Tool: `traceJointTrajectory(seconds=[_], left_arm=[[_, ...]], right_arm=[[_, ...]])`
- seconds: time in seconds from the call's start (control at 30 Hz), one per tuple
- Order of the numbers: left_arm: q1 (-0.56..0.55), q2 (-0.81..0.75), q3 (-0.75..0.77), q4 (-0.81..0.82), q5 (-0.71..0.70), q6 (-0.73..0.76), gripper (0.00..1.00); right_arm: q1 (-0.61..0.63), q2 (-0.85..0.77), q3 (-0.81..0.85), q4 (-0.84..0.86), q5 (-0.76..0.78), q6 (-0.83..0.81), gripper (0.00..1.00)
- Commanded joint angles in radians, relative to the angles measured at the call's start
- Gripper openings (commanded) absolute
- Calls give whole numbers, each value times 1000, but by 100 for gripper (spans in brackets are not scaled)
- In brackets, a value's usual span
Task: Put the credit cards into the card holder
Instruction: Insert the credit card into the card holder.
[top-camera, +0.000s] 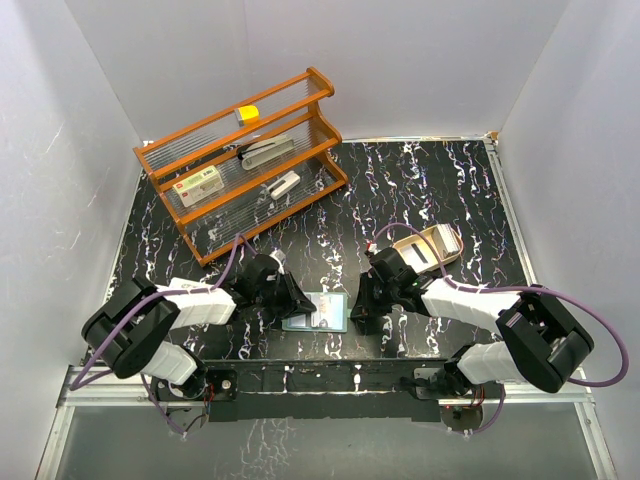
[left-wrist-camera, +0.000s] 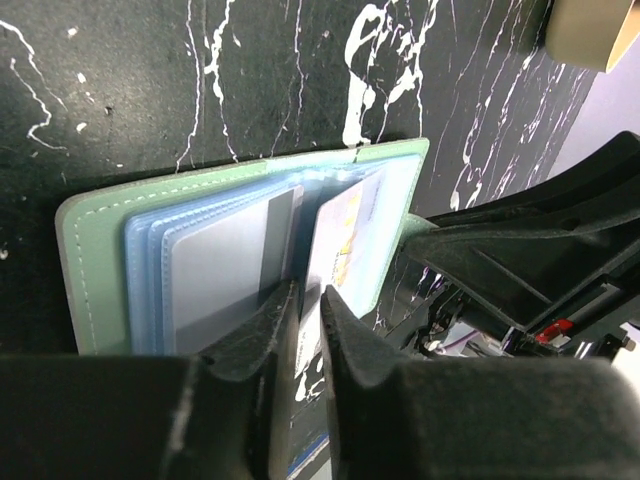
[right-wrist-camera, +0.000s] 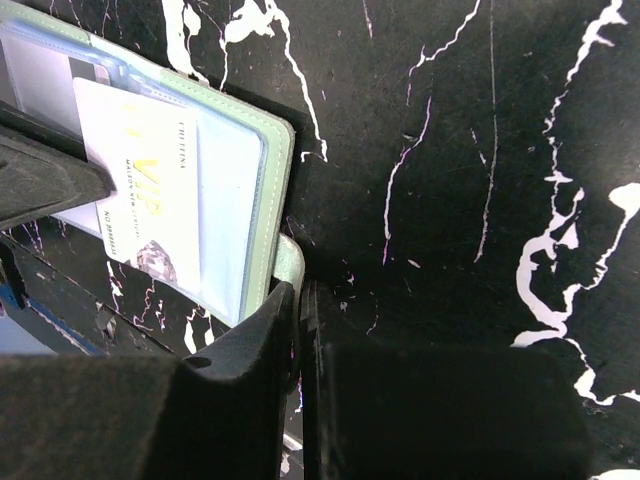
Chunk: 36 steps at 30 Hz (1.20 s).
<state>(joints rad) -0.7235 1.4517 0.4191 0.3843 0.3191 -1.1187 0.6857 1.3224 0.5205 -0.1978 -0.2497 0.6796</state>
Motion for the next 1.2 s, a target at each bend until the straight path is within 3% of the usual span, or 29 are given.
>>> traceJointTrajectory(seconds=[0.0,0.23,0.47,0.77,1.17], left_arm=[[-5,-58,26,-59,-28,21,17],[-5,-72,25,-76,-34,22,22],[-5,-79,54,-128,-57,58,38],[-7,-48,46,-83,-37,44,38],[-42,15,101,-42,-26,27,29]], right_arm=[[7,-7,13,42,-5,-11,3],[6,5,39,38,-5,-27,2],[7,1,37,35,-2,-29,2],[7,0,30,42,3,-30,2],[6,16,27,63,-8,-35,1]])
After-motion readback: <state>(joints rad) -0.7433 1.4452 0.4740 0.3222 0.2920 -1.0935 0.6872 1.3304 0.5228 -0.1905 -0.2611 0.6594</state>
